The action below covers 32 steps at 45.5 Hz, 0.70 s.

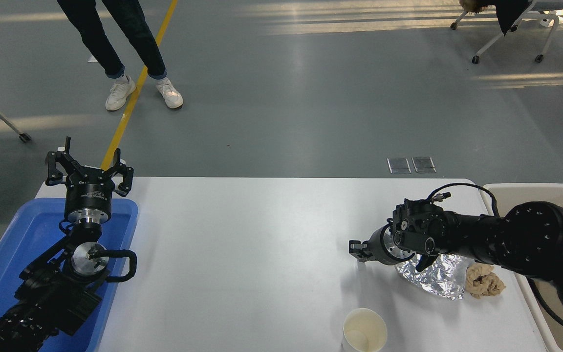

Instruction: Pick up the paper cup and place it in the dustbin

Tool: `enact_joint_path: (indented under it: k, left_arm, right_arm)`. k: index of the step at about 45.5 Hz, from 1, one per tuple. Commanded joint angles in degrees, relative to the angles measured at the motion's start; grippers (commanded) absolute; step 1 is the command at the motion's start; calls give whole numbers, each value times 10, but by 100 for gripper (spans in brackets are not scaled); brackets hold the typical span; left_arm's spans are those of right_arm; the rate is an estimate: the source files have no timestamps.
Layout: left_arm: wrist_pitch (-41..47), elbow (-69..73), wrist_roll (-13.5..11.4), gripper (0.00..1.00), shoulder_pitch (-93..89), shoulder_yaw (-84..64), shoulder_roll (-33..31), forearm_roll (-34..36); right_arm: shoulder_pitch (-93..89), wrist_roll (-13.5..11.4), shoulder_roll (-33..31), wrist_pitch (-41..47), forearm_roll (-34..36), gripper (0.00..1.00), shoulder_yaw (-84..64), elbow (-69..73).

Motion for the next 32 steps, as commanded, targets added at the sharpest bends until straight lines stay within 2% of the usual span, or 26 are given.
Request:
enact_joint_path:
  k: [1, 24, 32]
  left_arm:
    - [-1, 0, 0, 99, 1, -3, 0, -2]
    - [-1, 0, -2, 99, 0, -2, -1, -4]
    - [-1, 0, -2, 99, 0, -2, -1, -4]
  right_arm:
    - [-3, 0, 0, 2, -1, 0, 0, 1]
    - [10, 0, 0, 7, 1, 0, -1, 5]
    - [39, 1, 0, 24, 7, 3, -3, 20]
